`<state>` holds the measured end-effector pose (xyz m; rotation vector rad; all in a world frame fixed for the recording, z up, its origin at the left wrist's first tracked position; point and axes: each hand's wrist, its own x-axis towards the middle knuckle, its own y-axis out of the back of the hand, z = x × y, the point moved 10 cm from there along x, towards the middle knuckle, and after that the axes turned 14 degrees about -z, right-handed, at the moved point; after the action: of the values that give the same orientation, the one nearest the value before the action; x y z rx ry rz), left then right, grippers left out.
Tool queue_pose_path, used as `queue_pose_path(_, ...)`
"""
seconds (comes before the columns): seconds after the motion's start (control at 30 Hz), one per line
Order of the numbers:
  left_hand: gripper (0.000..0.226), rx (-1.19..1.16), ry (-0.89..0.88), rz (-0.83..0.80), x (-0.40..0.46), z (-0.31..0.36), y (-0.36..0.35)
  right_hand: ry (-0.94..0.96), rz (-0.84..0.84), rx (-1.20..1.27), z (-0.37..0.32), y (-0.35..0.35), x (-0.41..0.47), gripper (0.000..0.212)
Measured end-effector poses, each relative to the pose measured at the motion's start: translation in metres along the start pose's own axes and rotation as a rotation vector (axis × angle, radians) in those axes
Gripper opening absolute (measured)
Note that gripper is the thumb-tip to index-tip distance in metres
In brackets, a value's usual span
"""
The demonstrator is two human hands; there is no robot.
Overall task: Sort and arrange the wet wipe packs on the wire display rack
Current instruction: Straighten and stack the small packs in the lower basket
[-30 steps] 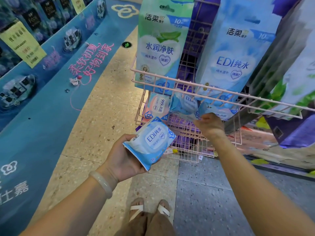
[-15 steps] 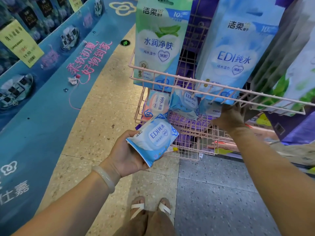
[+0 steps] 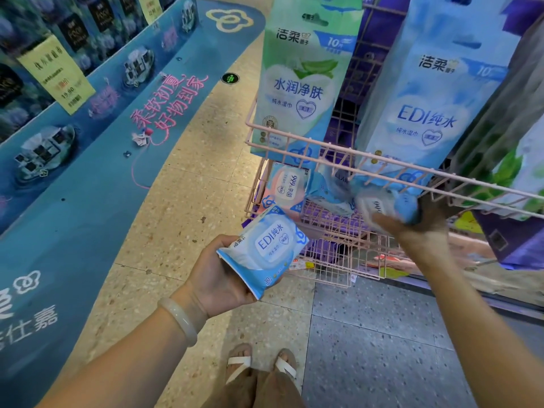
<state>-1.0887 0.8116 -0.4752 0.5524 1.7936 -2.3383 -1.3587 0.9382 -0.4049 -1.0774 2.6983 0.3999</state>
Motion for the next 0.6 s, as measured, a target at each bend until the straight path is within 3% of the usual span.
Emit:
queue_pose_path(0.1, 0.051, 0.031, 0.009, 0.027, -0.005, -0.001, 0.004, -0.088, -0.224, 0.183, -0.012, -0.056, 0.003, 0.063)
queue_pose_path(0.17, 0.052, 0.058, 0.018, 0.05, -0.008, -0.001, 0.007, -0.087, -0.295, -0.173, -0.03, -0.083, 0.013, 0.061)
queue_pose_path(0.27, 0.052, 0.052, 0.008, 0.068, -0.013, 0.002, 0.008, -0.153, -0.205, -0.372, -0.033, -0.103, 0.031, 0.046)
queue_pose_path(0.5, 0.049, 0.046, -0.005, 0.104, -0.019, 0.004, 0.011, 0.063, -0.052, -0.228, -0.037, -0.122, 0.045, 0.031)
queue_pose_path(0.53, 0.05, 0.044, -0.005, 0.106, -0.019, 0.003, 0.012, 0.05, -0.092, -0.27, -0.036, -0.125, 0.045, 0.036)
queue_pose_path(0.6, 0.052, 0.031, -0.002, 0.109, -0.019, 0.002, 0.013, 0.013, -0.199, -0.443, -0.031, -0.133, 0.047, 0.071)
